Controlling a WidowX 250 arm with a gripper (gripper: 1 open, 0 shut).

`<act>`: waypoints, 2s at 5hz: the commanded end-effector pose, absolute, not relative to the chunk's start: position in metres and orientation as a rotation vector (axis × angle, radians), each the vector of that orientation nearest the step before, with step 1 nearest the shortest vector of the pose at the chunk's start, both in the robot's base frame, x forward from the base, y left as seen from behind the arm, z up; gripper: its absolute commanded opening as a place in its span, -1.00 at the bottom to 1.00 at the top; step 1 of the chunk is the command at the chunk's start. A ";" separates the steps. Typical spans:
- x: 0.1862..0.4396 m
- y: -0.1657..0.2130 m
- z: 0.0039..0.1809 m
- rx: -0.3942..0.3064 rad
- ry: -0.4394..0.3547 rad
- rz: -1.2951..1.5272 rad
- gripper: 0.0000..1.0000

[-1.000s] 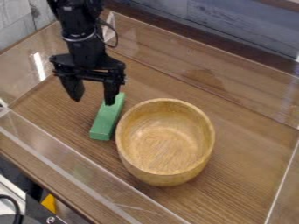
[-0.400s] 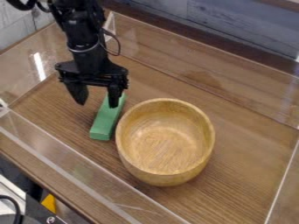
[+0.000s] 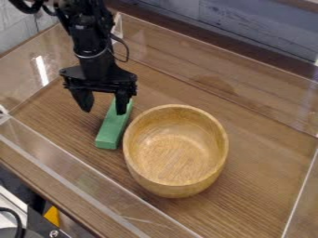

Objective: Put the green block in the brown bowl

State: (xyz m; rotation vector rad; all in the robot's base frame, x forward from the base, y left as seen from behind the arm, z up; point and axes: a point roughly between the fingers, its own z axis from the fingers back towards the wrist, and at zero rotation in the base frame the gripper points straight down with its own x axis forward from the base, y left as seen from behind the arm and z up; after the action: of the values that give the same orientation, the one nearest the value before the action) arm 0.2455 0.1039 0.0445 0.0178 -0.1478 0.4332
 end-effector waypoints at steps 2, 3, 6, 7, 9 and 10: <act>0.258 0.107 0.054 0.039 -0.200 0.422 1.00; 0.259 0.106 0.055 0.042 -0.206 0.416 1.00; 0.262 0.104 0.057 0.043 -0.221 0.413 1.00; 0.263 0.104 0.058 0.040 -0.226 0.414 1.00; 0.263 0.104 0.047 0.040 -0.212 0.436 1.00; 0.262 0.104 0.042 0.041 -0.205 0.449 1.00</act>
State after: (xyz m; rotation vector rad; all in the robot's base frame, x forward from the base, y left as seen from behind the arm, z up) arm 0.2558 0.1022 0.0327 0.0326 -0.1689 0.4577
